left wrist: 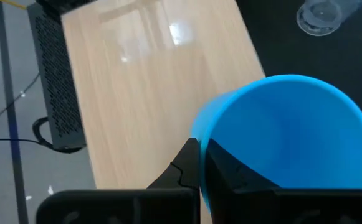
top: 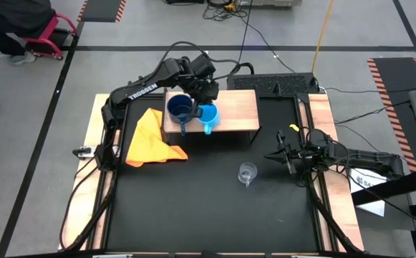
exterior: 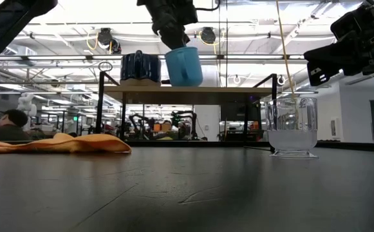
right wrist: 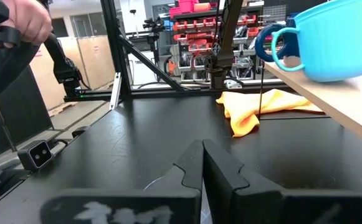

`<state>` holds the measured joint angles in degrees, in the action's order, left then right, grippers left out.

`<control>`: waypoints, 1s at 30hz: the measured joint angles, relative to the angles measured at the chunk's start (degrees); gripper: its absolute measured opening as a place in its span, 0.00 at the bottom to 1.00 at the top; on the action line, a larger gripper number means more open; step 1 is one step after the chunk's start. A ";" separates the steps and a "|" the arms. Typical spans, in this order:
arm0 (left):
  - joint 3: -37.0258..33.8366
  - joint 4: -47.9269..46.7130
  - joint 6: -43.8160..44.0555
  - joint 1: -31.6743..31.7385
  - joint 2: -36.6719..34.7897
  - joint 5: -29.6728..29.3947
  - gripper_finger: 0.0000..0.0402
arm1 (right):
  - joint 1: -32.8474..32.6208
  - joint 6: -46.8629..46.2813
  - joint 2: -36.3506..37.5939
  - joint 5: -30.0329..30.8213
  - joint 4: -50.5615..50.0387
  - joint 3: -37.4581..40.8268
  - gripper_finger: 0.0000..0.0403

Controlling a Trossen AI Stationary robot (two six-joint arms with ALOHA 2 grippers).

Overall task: Stack small to large cups/mugs on shelf
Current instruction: Put the blue mug on the shelf

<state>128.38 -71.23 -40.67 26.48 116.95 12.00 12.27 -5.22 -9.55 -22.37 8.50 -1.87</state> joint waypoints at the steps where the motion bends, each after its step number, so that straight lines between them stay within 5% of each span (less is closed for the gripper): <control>1: -0.02 0.34 -0.07 0.01 0.00 -0.09 0.01 | 0.00 0.06 -0.01 0.00 0.09 0.00 0.00; 30: -0.09 1.47 3.06 0.90 0.11 -1.30 0.09 | 0.00 0.34 -0.01 0.00 -0.14 0.00 0.00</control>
<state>128.29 -69.76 -37.61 27.38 117.05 10.70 12.27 -4.89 -9.56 -22.37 8.36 -1.87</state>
